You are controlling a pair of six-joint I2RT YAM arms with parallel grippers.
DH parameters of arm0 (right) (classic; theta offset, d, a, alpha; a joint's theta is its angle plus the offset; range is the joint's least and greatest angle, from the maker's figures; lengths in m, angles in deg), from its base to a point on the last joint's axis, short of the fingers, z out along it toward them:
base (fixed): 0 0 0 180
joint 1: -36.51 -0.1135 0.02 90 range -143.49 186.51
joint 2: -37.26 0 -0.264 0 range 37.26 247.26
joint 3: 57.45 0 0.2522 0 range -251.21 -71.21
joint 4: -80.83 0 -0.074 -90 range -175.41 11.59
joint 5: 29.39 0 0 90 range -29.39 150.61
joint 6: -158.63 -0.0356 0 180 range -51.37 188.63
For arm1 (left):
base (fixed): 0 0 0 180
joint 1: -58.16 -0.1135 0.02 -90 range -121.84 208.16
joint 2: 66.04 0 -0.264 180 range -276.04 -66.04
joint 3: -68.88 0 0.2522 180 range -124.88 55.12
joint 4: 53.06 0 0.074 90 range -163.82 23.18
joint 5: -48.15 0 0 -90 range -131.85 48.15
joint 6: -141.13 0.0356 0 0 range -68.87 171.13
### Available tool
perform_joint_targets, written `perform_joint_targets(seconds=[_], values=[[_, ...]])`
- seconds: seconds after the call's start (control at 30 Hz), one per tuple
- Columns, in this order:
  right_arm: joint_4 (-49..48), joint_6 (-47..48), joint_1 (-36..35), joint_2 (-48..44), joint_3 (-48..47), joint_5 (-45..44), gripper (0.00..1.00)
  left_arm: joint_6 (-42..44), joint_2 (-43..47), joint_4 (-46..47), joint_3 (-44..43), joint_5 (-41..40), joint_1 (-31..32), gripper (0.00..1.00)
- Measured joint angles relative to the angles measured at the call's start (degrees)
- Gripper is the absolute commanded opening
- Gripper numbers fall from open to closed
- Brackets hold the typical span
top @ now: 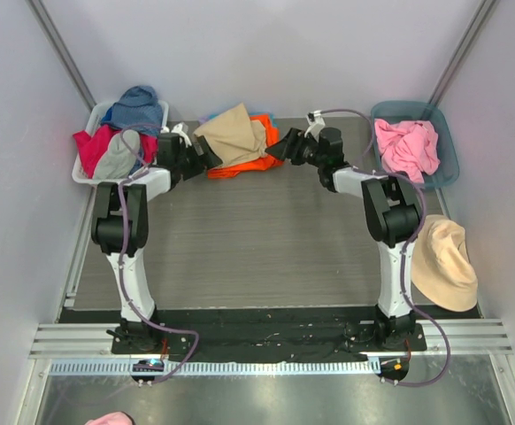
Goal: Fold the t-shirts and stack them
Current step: Neatly place the folded tshirt to the corner, then reset both grippers
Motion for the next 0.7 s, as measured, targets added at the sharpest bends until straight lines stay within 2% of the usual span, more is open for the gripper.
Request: perform_joint_targets(seconds=[0.23,0.37,0.47,0.63,0.7], values=[[12.2,6.8,0.0,-16.6,6.3,-8.6,0.85,0.0,16.4,-2.2,4.1,-1.1,0.0,1.0],[21.9,9.8,-0.1,-25.8,10.8,-17.5,0.85,-0.4,28.3,-1.8,11.6,-3.0,0.0,1.0],[27.3,10.3,-0.7,-32.9,17.6,-25.0,0.86,-1.0,36.9,-2.3,20.2,-5.7,1.0,1.0],[37.3,9.4,-4.7,-48.5,31.7,-36.5,0.87,-2.3,50.4,-10.6,31.1,-12.5,7.0,1.0],[41.3,8.5,-9.3,-56.5,36.5,-41.7,0.87,-2.3,56.5,-15.1,33.2,-15.4,10.2,1.0]])
